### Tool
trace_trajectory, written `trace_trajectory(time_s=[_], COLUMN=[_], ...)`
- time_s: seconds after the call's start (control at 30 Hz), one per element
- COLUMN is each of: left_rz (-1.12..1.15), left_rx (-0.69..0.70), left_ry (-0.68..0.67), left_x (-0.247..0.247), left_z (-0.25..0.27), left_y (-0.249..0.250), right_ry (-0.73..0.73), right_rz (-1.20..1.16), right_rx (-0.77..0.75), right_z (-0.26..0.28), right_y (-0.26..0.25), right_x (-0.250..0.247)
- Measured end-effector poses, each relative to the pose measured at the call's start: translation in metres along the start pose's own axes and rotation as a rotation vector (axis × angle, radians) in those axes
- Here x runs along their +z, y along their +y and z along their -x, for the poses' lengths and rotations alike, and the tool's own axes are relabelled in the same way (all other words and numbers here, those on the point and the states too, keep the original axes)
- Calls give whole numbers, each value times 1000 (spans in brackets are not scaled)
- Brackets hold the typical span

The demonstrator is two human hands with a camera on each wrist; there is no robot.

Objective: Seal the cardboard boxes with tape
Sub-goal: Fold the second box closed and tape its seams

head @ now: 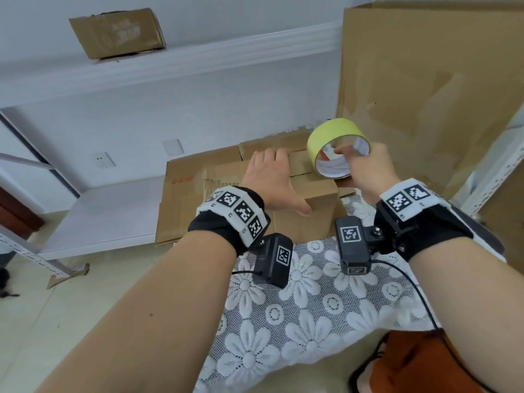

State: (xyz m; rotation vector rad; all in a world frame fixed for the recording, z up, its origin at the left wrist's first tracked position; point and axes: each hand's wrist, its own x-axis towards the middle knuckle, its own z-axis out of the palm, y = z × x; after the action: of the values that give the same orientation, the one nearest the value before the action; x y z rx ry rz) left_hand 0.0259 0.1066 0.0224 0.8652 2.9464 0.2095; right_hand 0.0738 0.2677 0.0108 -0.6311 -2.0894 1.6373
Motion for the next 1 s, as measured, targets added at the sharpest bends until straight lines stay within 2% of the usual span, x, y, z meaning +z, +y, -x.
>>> trace_trajectory(time_s=[0.07, 0.23, 0.4, 0.5, 0.7, 0.87, 1.0], left_rz=[-2, -14, -115, -123, -115, -64, -34], left_rx=[1, -1, -25, 1, 2, 10, 22], left_ry=[5, 1, -71, -23, 7, 25, 31], left_x=[0, 0, -4, 3, 7, 10, 11], left_z=[-1, 0, -8, -12, -12, -12, -12], left_y=[0, 0, 19, 26, 20, 18, 16], right_ry=[-9, 9, -1, 7, -11, -61, -120], right_rz=[-14, 37, 74, 80, 19, 6, -230], right_rx=[26, -63, -112, -113, 64, 86, 202], right_z=[1, 3, 0, -1, 6, -5, -7], right_y=[-1, -5, -2, -2, 8, 3, 8], right_x=[-3, -2, -4, -4, 9, -2, -15])
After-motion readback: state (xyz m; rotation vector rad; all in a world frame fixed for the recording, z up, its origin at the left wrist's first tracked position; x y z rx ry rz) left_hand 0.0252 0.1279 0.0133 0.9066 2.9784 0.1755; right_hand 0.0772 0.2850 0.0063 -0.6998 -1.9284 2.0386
